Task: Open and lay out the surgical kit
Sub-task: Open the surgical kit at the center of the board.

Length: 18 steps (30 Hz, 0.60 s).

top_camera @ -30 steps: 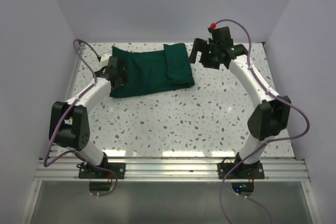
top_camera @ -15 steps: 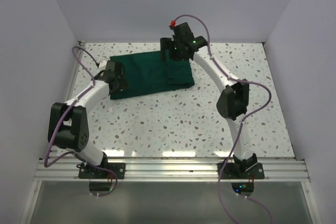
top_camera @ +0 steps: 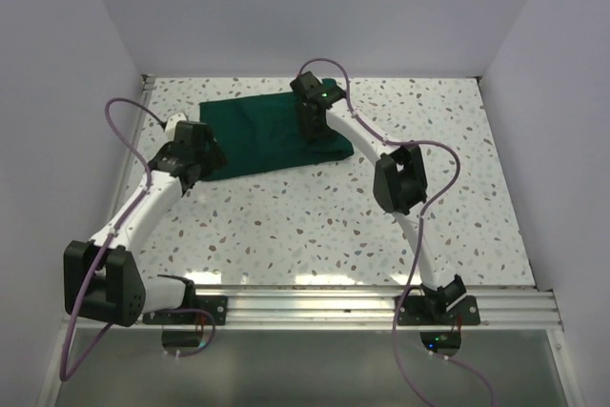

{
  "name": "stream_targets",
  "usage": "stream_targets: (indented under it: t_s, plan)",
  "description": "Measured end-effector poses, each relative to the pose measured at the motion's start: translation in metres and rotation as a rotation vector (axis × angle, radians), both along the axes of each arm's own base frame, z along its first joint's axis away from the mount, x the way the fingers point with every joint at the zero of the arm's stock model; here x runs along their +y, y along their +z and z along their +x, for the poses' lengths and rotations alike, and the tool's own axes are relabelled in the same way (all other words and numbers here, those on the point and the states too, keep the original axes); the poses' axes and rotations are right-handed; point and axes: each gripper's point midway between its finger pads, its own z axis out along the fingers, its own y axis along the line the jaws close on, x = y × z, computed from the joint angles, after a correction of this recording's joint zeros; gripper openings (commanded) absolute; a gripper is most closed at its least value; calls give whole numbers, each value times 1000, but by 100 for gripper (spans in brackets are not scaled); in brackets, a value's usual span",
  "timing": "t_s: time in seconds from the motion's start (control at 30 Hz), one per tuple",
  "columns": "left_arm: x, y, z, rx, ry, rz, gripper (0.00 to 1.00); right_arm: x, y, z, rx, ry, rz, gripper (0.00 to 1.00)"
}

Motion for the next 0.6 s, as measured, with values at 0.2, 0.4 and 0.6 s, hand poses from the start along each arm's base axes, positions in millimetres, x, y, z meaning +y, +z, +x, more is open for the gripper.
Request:
stream_targets:
  t_s: [0.2,0.4,0.6]
  plan:
    - [-1,-8,-13,19,-4,-16,94,-9,-14,4,2,-14,-53,5]
    - [-3,-15,-18,39,-12,-24,94,-13,-15,6,-8,-30,-72,0]
    - [-8,-24,-15,62,-28,-33,94,-30,1,13,-46,-108,-78,0]
